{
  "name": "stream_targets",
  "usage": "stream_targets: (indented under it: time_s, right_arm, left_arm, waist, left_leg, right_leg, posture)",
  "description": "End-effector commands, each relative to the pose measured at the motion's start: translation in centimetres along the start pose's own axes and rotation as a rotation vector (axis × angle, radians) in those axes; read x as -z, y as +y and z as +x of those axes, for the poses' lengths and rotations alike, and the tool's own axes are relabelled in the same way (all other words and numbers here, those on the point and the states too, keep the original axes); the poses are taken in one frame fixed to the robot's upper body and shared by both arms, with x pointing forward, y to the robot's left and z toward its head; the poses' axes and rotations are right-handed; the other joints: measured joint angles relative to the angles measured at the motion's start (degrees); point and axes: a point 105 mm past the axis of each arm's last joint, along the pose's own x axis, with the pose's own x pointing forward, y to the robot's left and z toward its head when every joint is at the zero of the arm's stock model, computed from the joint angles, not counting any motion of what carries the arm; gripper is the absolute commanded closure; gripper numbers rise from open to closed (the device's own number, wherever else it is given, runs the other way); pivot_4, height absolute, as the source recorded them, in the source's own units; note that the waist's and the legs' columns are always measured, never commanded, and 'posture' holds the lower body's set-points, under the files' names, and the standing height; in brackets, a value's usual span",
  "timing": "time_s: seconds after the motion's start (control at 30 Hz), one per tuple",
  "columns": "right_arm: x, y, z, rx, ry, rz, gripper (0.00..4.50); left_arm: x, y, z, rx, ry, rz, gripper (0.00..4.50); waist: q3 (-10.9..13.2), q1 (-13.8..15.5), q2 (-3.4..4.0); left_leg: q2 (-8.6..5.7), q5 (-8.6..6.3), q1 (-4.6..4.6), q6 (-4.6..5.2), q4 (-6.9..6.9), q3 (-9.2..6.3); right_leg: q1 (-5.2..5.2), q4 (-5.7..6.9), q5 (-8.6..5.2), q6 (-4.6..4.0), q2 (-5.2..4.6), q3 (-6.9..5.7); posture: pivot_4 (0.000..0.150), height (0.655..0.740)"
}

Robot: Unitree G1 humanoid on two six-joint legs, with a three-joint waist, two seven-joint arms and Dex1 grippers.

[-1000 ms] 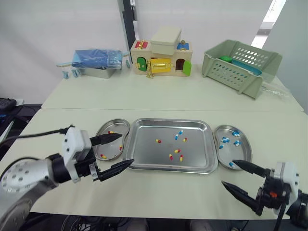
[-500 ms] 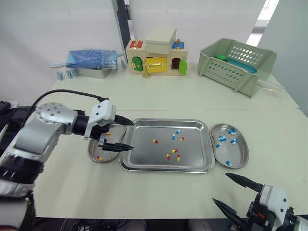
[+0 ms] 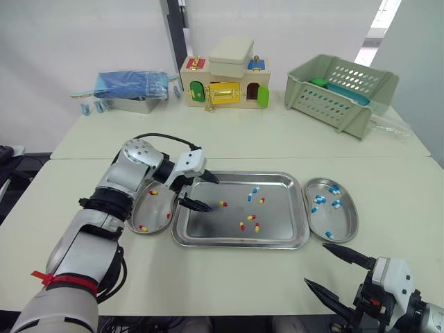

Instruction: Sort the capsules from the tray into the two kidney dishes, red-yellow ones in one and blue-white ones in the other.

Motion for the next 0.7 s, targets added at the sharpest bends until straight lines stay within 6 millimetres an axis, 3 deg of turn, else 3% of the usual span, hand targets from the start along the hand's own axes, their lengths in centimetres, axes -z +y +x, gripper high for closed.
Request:
stream_targets:
  time_s: [0.03, 0.3, 0.57, 0.7]
  right_arm:
    - [-1.2, 0.3, 0.4, -0.012, -0.027, -0.017, 0.04]
    - [-2.0, 0.2, 1.1, -0.004, -0.035, -0.01, 0.04]
    - [-2.0, -0.3, 1.2, 0.012, -0.037, 0.003, 0.0]
    - [-1.6, -0.3, 1.0, 0.015, -0.033, 0.008, 0.0]
  left_arm:
    - [0.2, 0.2, 0.5, 0.001, 0.048, 0.087, 0.0]
    - [0.4, 1.1, 2.2, -0.023, 0.04, 0.101, 0.0]
    - [0.7, 1.1, 2.9, -0.008, 0.039, 0.068, 2.5]
    - [0.8, 1.2, 3.2, -0.012, 0.049, 0.074, 2.5]
  waist:
    - [0.0, 0.0, -0.01]
    - [0.0, 0.0, -0.04]
    - [0.0, 0.0, -0.06]
    - [0.0, 0.0, -0.06]
  left_leg:
    - [0.0, 0.0, -0.01, 0.0, 0.01, 0.0]
    - [-0.01, 0.0, -0.02, 0.01, 0.02, -0.02]
    - [-0.02, 0.01, -0.02, 0.01, 0.02, -0.03]
    - [-0.02, 0.02, -0.02, -0.01, 0.03, -0.04]
  right_leg:
    - [0.0, 0.01, 0.0, 0.0, 0.0, -0.01]
    - [0.0, 0.02, 0.0, 0.0, 0.0, -0.02]
    - [-0.01, 0.04, 0.0, 0.0, -0.01, -0.03]
    - [-0.01, 0.04, 0.0, 0.0, -0.01, -0.04]
  posture:
    - [0.15, 0.74]
    - [0.15, 0.74]
    - [0.15, 0.74]
    - [0.15, 0.74]
